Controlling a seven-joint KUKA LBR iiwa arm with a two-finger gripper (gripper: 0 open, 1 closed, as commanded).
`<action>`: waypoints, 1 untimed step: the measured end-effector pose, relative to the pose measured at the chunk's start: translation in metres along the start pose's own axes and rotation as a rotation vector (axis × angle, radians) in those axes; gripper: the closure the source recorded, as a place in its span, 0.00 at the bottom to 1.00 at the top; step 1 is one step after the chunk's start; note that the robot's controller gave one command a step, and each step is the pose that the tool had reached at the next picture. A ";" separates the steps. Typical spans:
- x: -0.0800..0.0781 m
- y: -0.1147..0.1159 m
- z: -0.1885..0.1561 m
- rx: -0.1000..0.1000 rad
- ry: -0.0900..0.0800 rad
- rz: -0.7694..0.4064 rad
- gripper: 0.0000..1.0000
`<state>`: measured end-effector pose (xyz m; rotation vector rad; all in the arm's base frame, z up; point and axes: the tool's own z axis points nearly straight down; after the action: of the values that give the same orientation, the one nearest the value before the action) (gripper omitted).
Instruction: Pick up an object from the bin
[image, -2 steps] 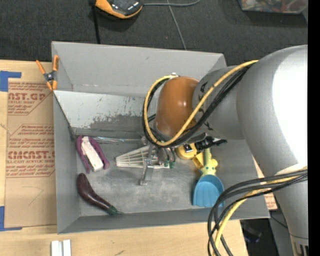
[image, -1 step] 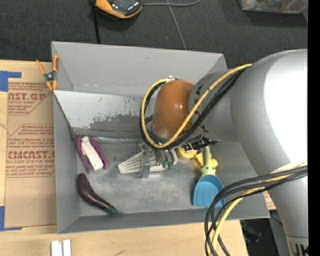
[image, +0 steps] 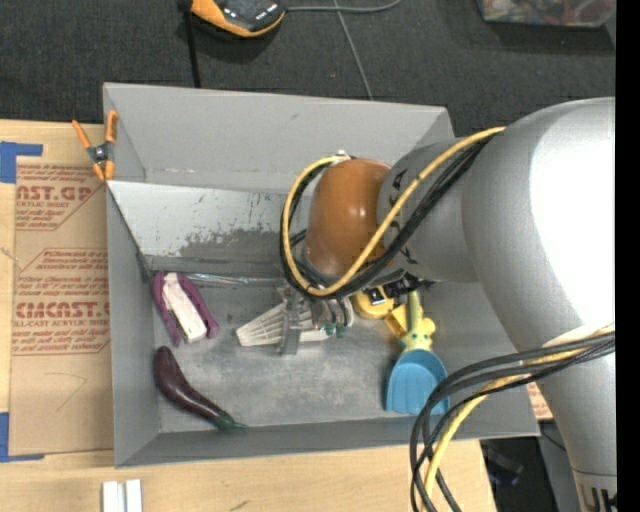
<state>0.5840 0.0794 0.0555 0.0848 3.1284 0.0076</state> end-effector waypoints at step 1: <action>0.000 0.000 -0.004 0.000 0.000 -0.002 1.00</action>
Offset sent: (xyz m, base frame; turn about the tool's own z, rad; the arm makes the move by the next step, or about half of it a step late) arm 0.0000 0.0000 0.0391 0.0000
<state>0.5842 0.0796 0.0592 0.0819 3.1283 0.0077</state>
